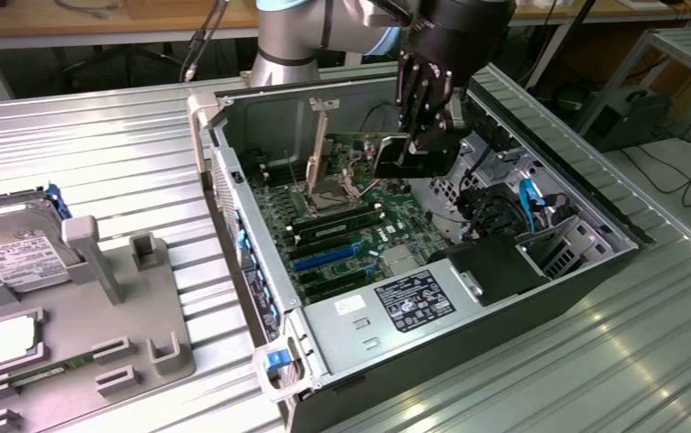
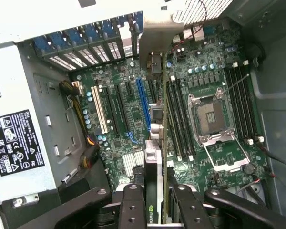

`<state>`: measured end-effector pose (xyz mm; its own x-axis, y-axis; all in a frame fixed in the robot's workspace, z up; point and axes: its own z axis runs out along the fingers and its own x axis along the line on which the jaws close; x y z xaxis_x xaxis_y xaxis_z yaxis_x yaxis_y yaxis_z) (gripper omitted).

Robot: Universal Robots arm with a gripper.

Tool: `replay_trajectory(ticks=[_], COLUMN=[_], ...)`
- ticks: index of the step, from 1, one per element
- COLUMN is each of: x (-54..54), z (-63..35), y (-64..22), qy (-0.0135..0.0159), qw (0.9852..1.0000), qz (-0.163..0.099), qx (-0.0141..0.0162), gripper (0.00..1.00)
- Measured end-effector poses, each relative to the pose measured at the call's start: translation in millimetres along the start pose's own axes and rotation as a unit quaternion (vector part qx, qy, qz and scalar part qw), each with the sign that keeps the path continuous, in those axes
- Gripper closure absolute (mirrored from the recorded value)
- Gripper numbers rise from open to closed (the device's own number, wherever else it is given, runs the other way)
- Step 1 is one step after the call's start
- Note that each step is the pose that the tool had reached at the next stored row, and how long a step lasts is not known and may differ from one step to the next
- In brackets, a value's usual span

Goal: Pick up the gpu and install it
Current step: 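Insert the gpu into the slot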

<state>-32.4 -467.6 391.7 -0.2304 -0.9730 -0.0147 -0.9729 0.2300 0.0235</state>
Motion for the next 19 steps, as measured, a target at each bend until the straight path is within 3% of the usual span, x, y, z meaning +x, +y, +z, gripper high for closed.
replay_trajectory(ticks=[19], x=[-3.4], z=[12.9], y=[-0.2], qy=[0.0005], qw=[0.9996], qz=[-0.029], qx=[-0.0013], gripper=[0.73])
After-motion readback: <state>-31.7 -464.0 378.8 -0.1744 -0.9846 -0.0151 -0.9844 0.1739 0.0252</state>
